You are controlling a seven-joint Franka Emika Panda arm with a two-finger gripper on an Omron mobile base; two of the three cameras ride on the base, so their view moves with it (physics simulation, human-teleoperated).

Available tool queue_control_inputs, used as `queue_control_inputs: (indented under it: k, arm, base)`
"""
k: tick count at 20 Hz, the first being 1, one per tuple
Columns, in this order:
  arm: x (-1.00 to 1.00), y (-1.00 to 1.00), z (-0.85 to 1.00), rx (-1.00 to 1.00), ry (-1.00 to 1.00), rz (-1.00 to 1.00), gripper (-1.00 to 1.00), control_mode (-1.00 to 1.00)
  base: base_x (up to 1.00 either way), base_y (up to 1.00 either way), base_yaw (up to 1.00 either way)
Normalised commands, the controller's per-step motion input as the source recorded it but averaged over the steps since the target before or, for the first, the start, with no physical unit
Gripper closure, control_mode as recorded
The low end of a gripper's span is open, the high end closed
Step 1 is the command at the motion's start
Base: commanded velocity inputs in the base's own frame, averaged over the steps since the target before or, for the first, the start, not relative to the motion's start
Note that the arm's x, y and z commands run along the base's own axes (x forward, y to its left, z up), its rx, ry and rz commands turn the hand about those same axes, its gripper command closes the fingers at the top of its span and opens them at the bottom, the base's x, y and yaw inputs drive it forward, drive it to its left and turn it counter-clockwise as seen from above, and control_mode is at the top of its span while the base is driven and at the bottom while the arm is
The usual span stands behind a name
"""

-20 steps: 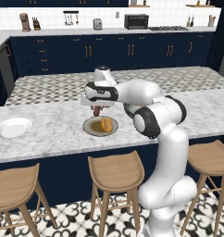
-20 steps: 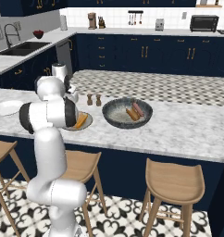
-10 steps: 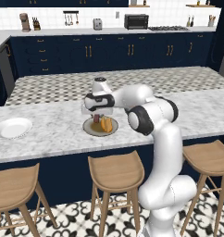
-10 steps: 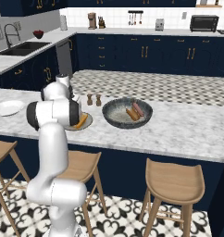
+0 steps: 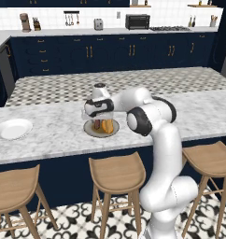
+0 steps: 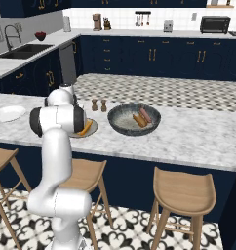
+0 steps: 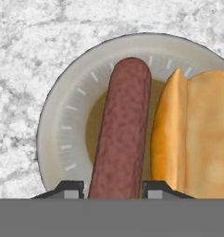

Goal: Place one bun and one sausage from the bowl on each plate.

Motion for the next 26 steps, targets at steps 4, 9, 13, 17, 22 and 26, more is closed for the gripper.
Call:
queue_control_inputs:
  k: [4,9,13,17,22,26]
  arm:
    - [0.05,0.0,-0.22,0.0,-0.01,0.0,1.0,-1.0]
    - [0.07,0.0,-0.09,-0.01,-0.03,0.0,1.0,-1.0]
    - [0.0,0.0,0.0,0.0,0.0,0.0,1.0,-1.0]
    - [0.0,0.0,0.0,0.0,0.0,0.0,-1.0,-1.0]
    - [0.0,0.0,0.0,0.0,0.0,0.0,-1.0,-1.0]
    - [0.0,0.0,0.0,0.0,0.0,0.0,-1.0,-1.0]
  base:
    - [0.0,0.0,0.0]
    - [0.0,0.0,0.0]
    - [0.0,0.0,0.0]
    - [0.0,0.0,0.0]
    - [0.0,0.0,0.0]
    - [0.0,0.0,0.0]
